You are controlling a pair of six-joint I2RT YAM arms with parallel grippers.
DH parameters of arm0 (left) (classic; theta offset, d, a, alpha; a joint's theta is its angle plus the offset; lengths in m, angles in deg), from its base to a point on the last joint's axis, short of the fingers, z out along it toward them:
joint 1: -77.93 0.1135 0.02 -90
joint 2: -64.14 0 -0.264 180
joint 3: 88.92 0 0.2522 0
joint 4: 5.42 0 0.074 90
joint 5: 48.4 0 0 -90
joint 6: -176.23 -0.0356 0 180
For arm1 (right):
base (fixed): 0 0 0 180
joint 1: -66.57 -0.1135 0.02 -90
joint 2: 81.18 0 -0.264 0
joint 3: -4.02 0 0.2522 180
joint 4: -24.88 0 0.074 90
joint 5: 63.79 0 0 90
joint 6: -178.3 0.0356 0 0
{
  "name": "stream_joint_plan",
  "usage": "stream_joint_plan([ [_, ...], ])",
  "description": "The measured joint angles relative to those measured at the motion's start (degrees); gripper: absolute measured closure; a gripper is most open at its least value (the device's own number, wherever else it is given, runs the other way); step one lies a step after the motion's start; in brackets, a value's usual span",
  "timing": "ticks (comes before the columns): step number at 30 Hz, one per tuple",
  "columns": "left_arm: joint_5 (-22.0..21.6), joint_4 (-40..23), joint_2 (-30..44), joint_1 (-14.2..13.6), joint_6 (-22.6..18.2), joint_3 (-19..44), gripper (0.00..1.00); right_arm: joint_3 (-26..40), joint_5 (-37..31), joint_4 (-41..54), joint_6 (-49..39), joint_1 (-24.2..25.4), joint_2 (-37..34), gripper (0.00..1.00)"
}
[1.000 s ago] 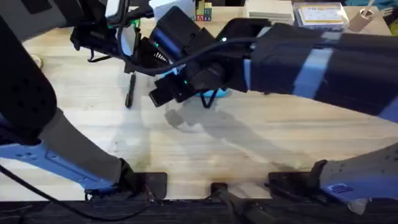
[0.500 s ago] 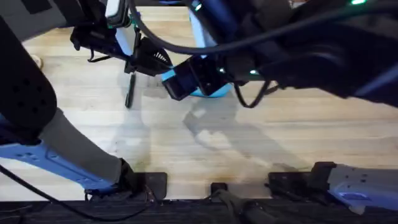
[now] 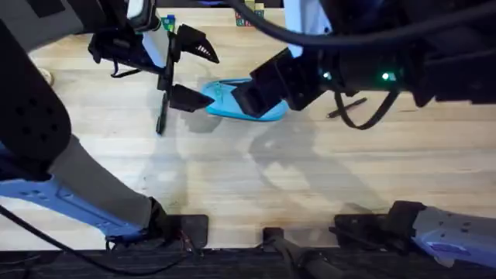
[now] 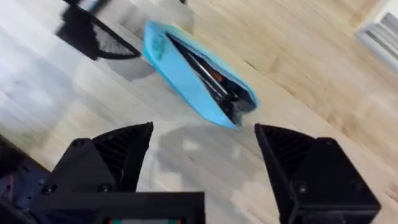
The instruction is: Unzip the bag, pick up the pens from the table one at a time and place them inside, then zip the bag closed.
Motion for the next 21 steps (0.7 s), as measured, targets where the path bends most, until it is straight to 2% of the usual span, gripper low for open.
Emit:
stream_joint_plan([
  [2, 0.0, 0.0, 0.0, 0.3, 0.0, 0.0, 0.008, 0.0, 0.0, 0.9, -0.4, 0.9, 0.0, 0.004],
  [4, 0.0, 0.0, -0.2, 1.6, 0.0, 0.0, 0.008, 0.0, 0.0, 2.5, -1.1, 3.1, 0.0, 0.058],
  [6, 0.0, -0.2, -1.4, 2.2, 0.0, 0.0, 0.007, 0.0, 0.0, 2.8, -1.3, 4.3, 0.0, 0.167],
  [7, 0.0, -0.4, -2.6, 2.5, 0.0, 0.0, 0.008, 0.0, 0.0, 2.8, -1.6, 4.8, 0.0, 0.25],
  [12, 0.0, -3.2, -10.6, 3.7, 0.2, 0.0, 0.008, 0.0, -0.1, 2.8, -4.1, 6.9, 0.0, 0.928],
  [14, -0.2, -4.0, -13.2, 3.9, 1.6, 0.1, 0.008, 0.0, -0.2, 2.8, -5.6, 7.6, 0.0, 0.965],
  [21, -3.5, -4.9, -18.7, 3.9, 13.4, 0.1, 0.007, 0.0, -0.1, 2.8, -10.5, 12.1, 0.0, 0.97],
])
